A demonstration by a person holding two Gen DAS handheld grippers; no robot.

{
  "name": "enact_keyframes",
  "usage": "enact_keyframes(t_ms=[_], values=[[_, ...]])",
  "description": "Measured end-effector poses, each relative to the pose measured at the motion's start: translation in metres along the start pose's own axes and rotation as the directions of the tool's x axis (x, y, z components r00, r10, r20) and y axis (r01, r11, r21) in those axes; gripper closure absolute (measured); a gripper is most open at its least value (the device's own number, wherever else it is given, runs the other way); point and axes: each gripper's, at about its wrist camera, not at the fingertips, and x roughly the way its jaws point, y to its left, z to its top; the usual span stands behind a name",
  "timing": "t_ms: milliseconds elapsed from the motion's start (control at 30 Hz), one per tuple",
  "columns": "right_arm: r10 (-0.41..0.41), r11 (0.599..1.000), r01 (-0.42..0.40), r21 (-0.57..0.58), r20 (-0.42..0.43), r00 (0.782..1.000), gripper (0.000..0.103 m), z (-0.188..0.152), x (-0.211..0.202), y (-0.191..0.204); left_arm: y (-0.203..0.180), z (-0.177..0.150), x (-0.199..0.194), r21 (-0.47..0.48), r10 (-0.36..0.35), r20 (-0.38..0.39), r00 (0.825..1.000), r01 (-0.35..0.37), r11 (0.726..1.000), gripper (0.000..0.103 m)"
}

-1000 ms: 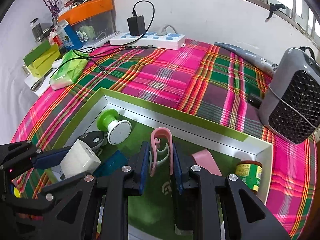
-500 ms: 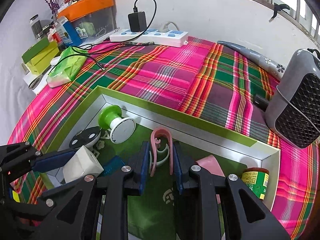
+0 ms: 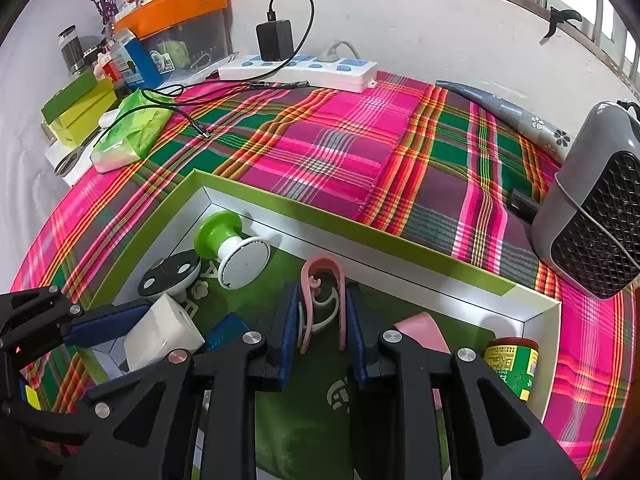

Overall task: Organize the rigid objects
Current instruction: 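Lower the charger and pink clip into the tray and open both tools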

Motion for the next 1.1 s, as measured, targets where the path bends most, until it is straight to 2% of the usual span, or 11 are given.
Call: enact_keyframes(t_ms=[367,533,733,833,1100], values=[[0.002,1.000,-0.002,0.001,-0.001,1.000,0.078,-0.0008,-0.0002,0.0005,0.0003,-0.0003,-0.0010,0.006,0.016,0.000,1.000,-0.016,1.000,0.069],[0.007,1.000,-0.007,0.011,0.004,1.000,0.070,-0.0002,-0.0005,0.0002,0.0010,-0.0004,-0.0014,0.006,0.030,-0.003,1.000,-0.030,1.000,0.069],[0.010,1.000,-0.010,0.017,0.007,1.000,0.068,-0.0003,-0.0007,0.0016,-0.0002,0.0000,-0.0014,0.009,0.033,-0.003,0.999,-0.033,0.999,0.068],[0.004,1.000,-0.004,0.016,0.009,1.000,0.061,-0.0002,-0.0016,0.0025,-0.0003,0.0009,-0.0017,0.008,0.031,-0.002,1.000,-0.031,0.999,0.068],[-0.005,1.000,0.005,0.015,0.020,1.000,0.060,-0.0001,-0.0069,0.0050,-0.0015,0.0011,-0.0058,0.013,0.031,0.003,1.000,-0.031,0.999,0.068]])
